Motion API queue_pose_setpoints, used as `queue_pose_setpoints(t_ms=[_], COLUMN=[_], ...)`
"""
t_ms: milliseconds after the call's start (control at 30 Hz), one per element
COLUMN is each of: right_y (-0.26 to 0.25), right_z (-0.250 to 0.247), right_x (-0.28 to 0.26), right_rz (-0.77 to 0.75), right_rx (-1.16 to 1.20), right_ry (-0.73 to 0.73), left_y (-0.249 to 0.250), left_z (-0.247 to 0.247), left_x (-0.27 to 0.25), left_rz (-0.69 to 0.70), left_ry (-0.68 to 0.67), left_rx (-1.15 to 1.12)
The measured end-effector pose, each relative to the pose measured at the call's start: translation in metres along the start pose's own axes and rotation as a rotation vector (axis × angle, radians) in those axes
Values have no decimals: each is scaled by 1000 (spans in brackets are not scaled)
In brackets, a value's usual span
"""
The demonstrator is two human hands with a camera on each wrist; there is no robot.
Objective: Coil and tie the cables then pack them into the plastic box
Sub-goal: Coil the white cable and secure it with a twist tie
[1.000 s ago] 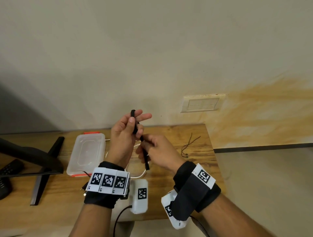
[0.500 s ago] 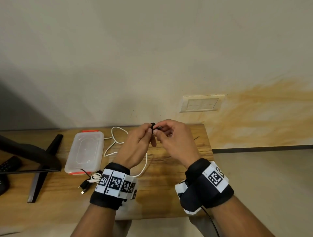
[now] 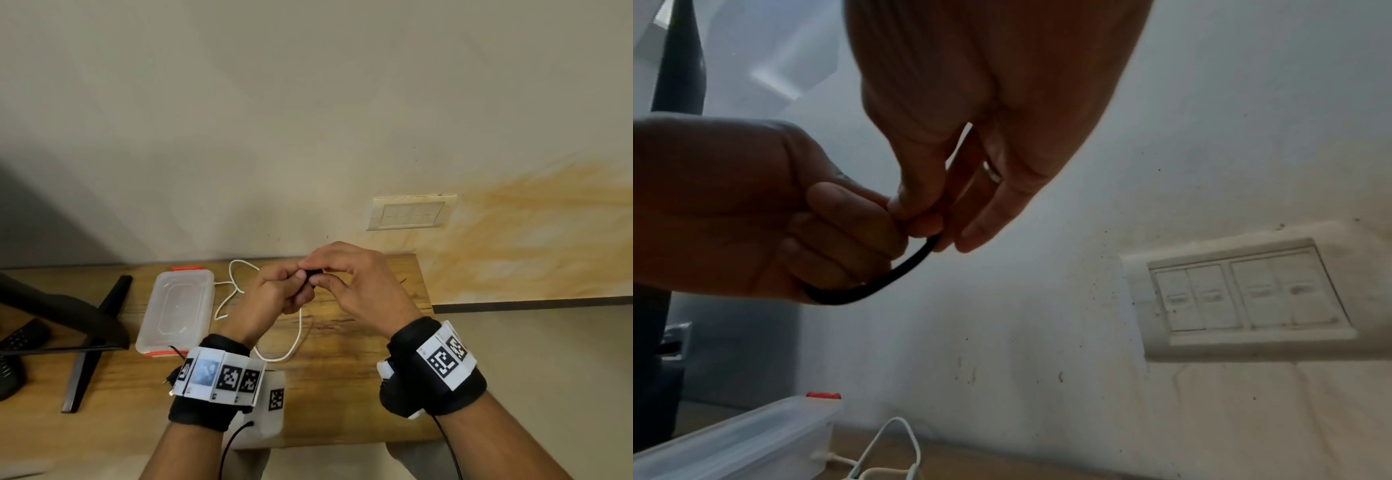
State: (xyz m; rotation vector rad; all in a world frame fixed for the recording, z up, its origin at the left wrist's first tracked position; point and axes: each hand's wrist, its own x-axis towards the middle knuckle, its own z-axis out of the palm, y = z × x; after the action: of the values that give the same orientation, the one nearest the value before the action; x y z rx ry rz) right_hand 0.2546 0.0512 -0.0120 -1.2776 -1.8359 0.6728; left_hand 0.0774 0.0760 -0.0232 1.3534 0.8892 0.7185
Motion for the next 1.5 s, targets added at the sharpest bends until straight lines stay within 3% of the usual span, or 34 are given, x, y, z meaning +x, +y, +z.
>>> queue_pose_setpoints(t_ms=[133,267,400,567,800,1000,1167,1500], right_y=[1,-2,0,6,6,5,5,5], right_z=[2,-2,-3,-2,-3,-1,-5,-3], right_x=[-3,-1,1,0,0,1,2,3], right_rz=[71,153,213,262,355,392,413,407], right_rx=[86,171,185,161,171,162,270,265], right_ry=[-51,-43,-9,58,186,195,197,209], left_y=[2,5,0,-2,-4,-6,-1,-3], left_z=[-4,-3,1,0,-3,-3,-9,-4], left_x=[-7,-8,-5,-3,-1,0,-2,-1], left_rz=[-113,-110,-111,-5,56,49,44,12], left_ry=[-102,-111,15,213,307,326,352,219], left_rx=[-92,-153,-132,-30,203,269,74,207])
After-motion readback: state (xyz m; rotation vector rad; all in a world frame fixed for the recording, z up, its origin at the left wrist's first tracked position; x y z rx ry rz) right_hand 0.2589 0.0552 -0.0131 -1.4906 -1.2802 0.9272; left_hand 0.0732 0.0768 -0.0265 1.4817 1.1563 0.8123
